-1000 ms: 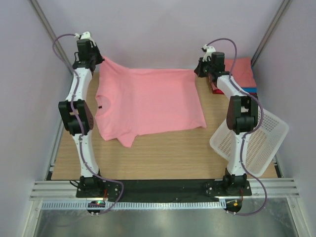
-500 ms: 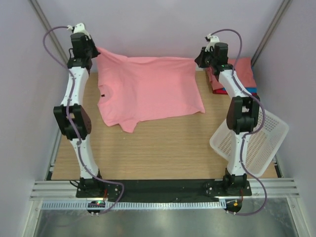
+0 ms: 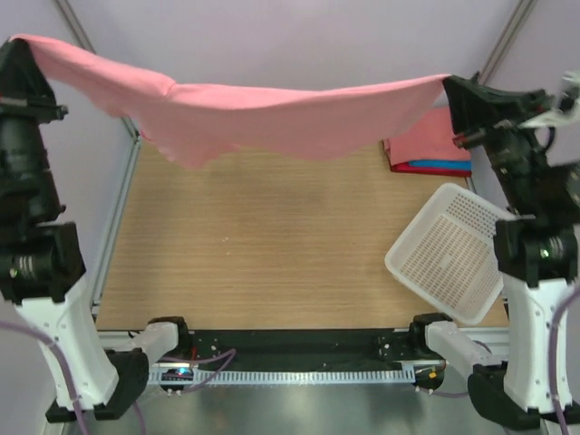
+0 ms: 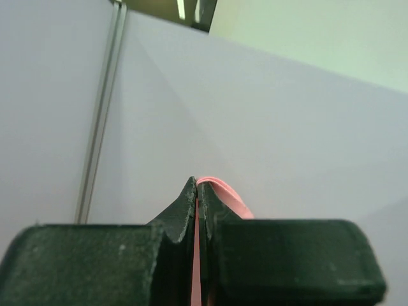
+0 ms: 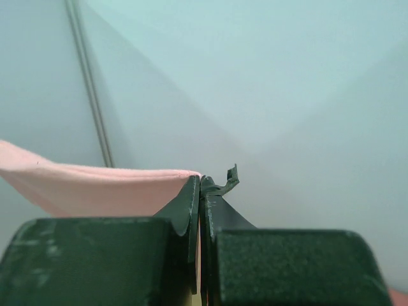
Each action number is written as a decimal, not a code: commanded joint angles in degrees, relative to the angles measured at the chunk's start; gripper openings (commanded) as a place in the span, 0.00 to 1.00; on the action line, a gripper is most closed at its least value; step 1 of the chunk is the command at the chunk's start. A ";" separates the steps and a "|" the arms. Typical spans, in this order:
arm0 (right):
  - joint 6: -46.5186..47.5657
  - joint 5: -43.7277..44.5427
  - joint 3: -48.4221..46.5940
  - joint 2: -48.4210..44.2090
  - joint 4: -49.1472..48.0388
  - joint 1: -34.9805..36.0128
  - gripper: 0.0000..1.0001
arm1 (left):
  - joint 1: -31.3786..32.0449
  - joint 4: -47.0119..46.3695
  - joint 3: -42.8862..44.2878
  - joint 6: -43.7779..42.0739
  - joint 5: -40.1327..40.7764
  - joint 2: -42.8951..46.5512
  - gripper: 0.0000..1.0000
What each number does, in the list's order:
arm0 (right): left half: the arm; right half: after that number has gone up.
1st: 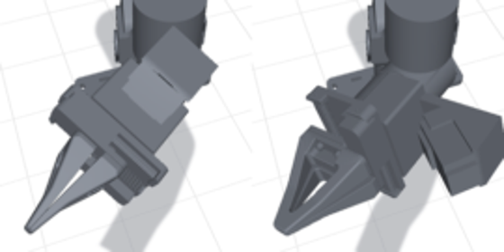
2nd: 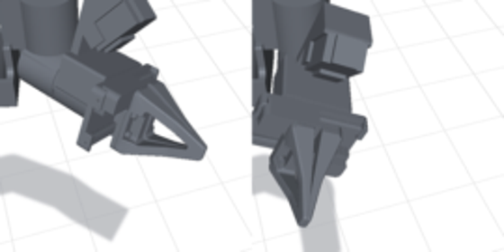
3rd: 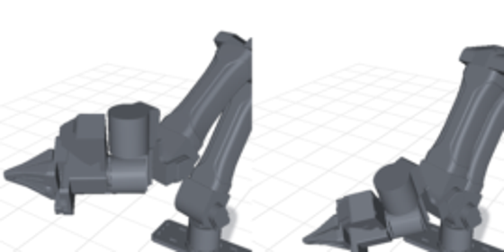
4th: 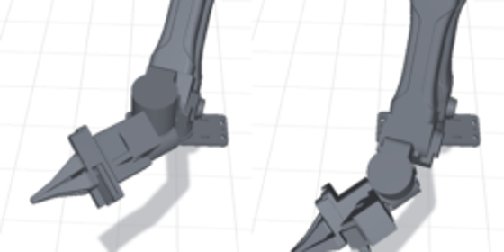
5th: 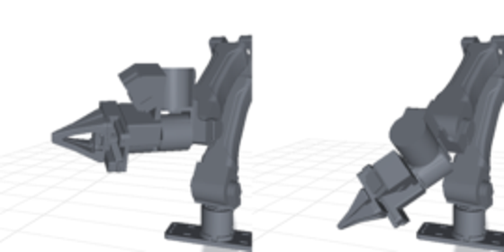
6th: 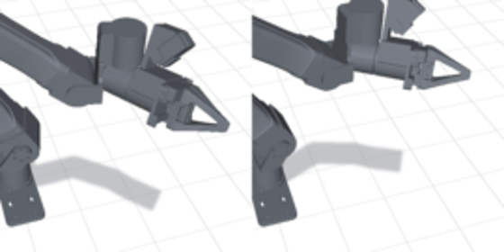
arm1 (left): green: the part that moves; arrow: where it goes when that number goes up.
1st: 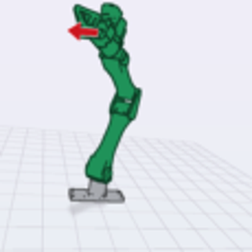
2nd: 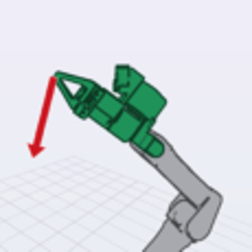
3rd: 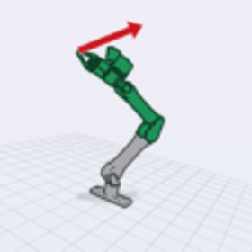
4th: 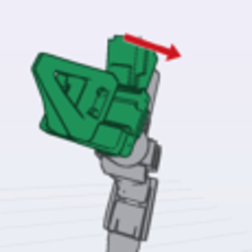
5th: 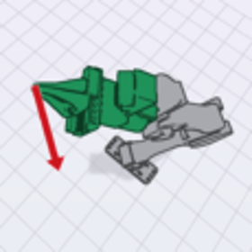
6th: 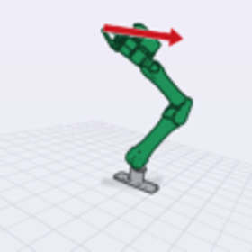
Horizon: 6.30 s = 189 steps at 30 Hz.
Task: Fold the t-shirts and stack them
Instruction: Flatten the tshirt out, then fold the tshirt
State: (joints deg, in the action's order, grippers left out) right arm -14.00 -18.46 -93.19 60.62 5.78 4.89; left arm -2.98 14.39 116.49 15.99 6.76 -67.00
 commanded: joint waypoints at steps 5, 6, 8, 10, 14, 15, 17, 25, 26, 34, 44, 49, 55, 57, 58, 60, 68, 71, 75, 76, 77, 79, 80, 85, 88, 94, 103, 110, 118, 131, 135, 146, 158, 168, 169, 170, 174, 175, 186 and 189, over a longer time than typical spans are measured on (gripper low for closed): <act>-2.35 -0.35 -3.03 -10.08 12.40 0.12 0.01 | 0.00 8.89 0.49 -0.34 0.36 6.88 0.01; -1.57 0.08 -4.10 -10.69 13.98 0.12 0.01 | 0.00 10.29 2.06 -0.60 0.18 6.54 0.01; -0.94 1.14 -6.82 -11.05 17.32 0.12 0.01 | -0.09 13.37 5.40 -1.66 -0.35 5.92 0.00; -0.51 1.93 -7.80 -10.96 18.12 0.12 0.01 | 0.00 13.99 6.56 -3.15 0.26 5.13 0.00; 0.55 3.87 -6.58 -8.68 16.37 0.04 0.01 | 0.08 10.74 6.56 -6.06 1.93 0.66 0.00; 0.55 4.48 -5.44 -8.07 15.15 0.12 0.01 | 0.00 10.66 7.26 -5.97 1.68 -1.10 0.00; 0.55 4.57 -0.89 -5.87 9.81 0.04 0.01 | 0.08 8.38 6.83 -4.31 -1.90 -5.65 0.00; 1.52 1.95 9.85 11.69 -8.90 0.04 0.01 | 0.08 -0.23 -3.51 -1.92 -10.71 -20.70 0.01; 1.26 1.50 12.13 15.72 -10.77 0.04 0.01 | 0.00 -1.46 -5.72 -2.01 -11.15 -21.67 0.01; -0.68 -3.07 10.59 48.15 -26.69 0.04 0.01 | 0.00 -16.06 -19.55 -3.59 -10.01 -41.16 0.00; -2.88 -3.52 -23.68 80.07 -19.58 -0.67 0.01 | -0.53 -16.15 0.22 -3.42 -9.40 -65.26 0.00; -3.58 -1.76 -28.63 83.61 -18.61 -1.02 0.01 | -0.80 -12.64 6.12 -3.25 -10.89 -67.21 0.00; -2.70 -1.14 -29.42 83.17 -17.04 -1.55 0.01 | -1.50 -5.09 2.79 0.26 -9.92 -60.01 0.00; -1.74 -0.88 -29.95 82.38 -15.28 -1.55 0.01 | -1.76 -2.19 0.07 0.88 -9.14 -56.94 0.00; -1.56 -0.88 -29.95 82.12 -14.93 -1.55 0.01 | -1.94 -1.13 -0.73 0.89 -8.79 -56.05 0.00; -1.30 -1.23 -29.86 81.68 -13.44 -1.55 0.01 | -1.94 2.12 -4.24 1.50 -8.17 -53.95 0.00; 3.62 0.52 -19.14 72.89 -7.99 -1.72 0.01 | -1.94 7.38 -17.34 6.94 -9.93 -43.92 0.00; 4.59 0.44 -18.88 71.66 -2.80 -2.16 0.01 | -1.85 10.21 -18.66 8.17 -11.86 -42.43 0.00; 5.82 0.97 -15.89 69.72 -1.30 -2.42 0.01 | -1.76 12.76 -21.82 8.97 -12.31 -40.49 0.00; 5.91 1.58 -15.45 69.63 0.35 -2.60 0.01 | -1.85 13.29 -22.61 8.97 -11.87 -40.14 0.00; 6.26 1.84 -15.36 69.46 1.15 -2.60 0.01 | -1.85 14.08 -24.19 8.71 -11.51 -39.70 0.00; 7.23 2.98 -14.05 68.76 2.48 -2.77 0.01 | -1.67 14.87 -26.13 8.36 -10.11 -38.03 0.00; 7.41 3.34 -13.43 68.49 2.57 -2.86 0.01 | -1.76 15.14 -28.05 8.44 -10.10 -37.42 0.00; 7.93 4.40 -10.09 67.70 2.65 -3.48 0.01 | -1.06 16.89 -32.10 9.41 -11.07 -34.26 0.00; 7.76 4.22 -8.77 67.18 2.57 -3.39 0.01 | -0.88 18.21 -34.13 9.41 -12.83 -33.02 0.00; 8.64 5.01 -6.31 65.59 1.95 -3.48 0.01 | -0.80 21.72 -35.80 7.57 -12.83 -31.52 0.00; 9.08 5.54 -5.16 62.52 2.31 -3.39 0.01 | -0.80 28.49 -35.01 4.49 -8.44 -31.87 0.00; 10.13 5.89 -1.83 60.06 1.78 -3.39 0.01 | -0.62 30.17 -34.66 6.33 -9.40 -30.03 0.00; 10.66 6.06 3.19 59.61 -0.07 -3.39 0.01 | 0.61 30.43 -41.59 6.95 -10.28 -29.33 0.00; 11.10 7.64 3.71 60.32 0.72 -3.48 0.01 | 0.70 33.24 -44.15 9.94 -8.27 -29.68 0.00; 10.49 7.30 3.98 60.58 0.72 -3.48 0.01 | 0.70 33.86 -44.94 9.94 -7.20 -28.89 0.00; 6.09 9.40 -1.81 59.00 16.76 -3.39 0.39 | 0.79 35.87 -43.56 13.10 -12.39 -29.15 0.32; -1.12 13.44 0.20 47.31 38.15 -0.41 0.43 | -2.29 30.52 -48.02 15.56 -9.14 -30.90 0.43; -2.09 11.08 -1.82 44.41 42.91 1.70 0.43 | -2.29 29.81 -47.32 16.44 -3.19 -39.78 0.43; -2.26 11.08 -1.56 44.41 43.35 2.05 0.43 | -2.38 30.43 -45.75 16.53 -1.77 -40.92 0.37; -2.78 11.16 -0.43 44.24 43.35 2.15 0.43 | -2.46 31.48 -44.95 16.44 -0.28 -41.54 0.30; -5.68 13.53 1.78 43.26 42.47 2.85 0.42 | -4.57 33.42 -40.38 14.60 5.80 -45.84 0.00; -5.86 14.93 1.52 43.53 42.82 3.02 0.42 | -5.45 33.94 -39.42 14.34 5.98 -47.07 0.00; -5.43 18.19 -1.91 47.74 54.15 10.57 0.42 | -14.16 41.24 -17.54 10.03 5.02 -58.41 0.30; -6.12 20.63 -2.00 48.54 54.95 14.70 0.40 | -13.98 43.08 -9.80 10.12 0.37 -58.16 0.42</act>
State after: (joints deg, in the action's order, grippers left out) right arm -19.77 -0.56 -93.19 108.27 57.19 16.23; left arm -17.54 55.92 100.88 27.38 9.69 -125.89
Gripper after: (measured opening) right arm 0.410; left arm 0.395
